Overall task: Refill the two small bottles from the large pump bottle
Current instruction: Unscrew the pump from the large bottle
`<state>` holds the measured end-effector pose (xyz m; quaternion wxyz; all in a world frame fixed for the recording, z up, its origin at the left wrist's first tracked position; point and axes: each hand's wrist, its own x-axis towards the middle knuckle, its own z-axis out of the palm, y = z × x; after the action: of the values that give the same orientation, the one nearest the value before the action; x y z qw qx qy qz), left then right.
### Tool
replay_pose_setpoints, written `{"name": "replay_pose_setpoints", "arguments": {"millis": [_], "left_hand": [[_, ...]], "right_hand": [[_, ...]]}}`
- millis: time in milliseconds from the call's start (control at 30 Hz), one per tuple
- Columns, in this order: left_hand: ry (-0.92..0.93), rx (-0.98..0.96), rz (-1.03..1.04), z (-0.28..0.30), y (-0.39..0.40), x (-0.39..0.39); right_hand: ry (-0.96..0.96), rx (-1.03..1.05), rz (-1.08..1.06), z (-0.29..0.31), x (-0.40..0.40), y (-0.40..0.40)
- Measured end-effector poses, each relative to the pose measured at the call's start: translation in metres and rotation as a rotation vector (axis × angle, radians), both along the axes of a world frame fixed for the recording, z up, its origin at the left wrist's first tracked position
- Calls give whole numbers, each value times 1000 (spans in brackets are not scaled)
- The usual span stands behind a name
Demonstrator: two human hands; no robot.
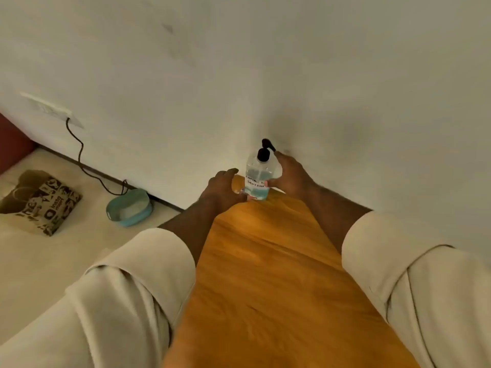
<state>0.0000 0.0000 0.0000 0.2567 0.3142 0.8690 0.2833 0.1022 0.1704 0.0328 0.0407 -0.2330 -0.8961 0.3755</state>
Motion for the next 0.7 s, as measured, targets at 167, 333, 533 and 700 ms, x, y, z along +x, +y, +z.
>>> {"name": "replay_pose_setpoints", "arguments": {"millis": [167,333,533,700], "left_hand": [[0,-18,22,-25,4,-7],[-5,-41,39,-35,8,-7],[-134,152,166,-29,10,26],[-158,250,195,-30,-8,93]], "right_hand": [[14,18,-4,-23,-24,8],[29,83,-93,-39,-33,14],[33,30,-2,-40,-9,11],[63,11,0,-33,69,-3]]}}
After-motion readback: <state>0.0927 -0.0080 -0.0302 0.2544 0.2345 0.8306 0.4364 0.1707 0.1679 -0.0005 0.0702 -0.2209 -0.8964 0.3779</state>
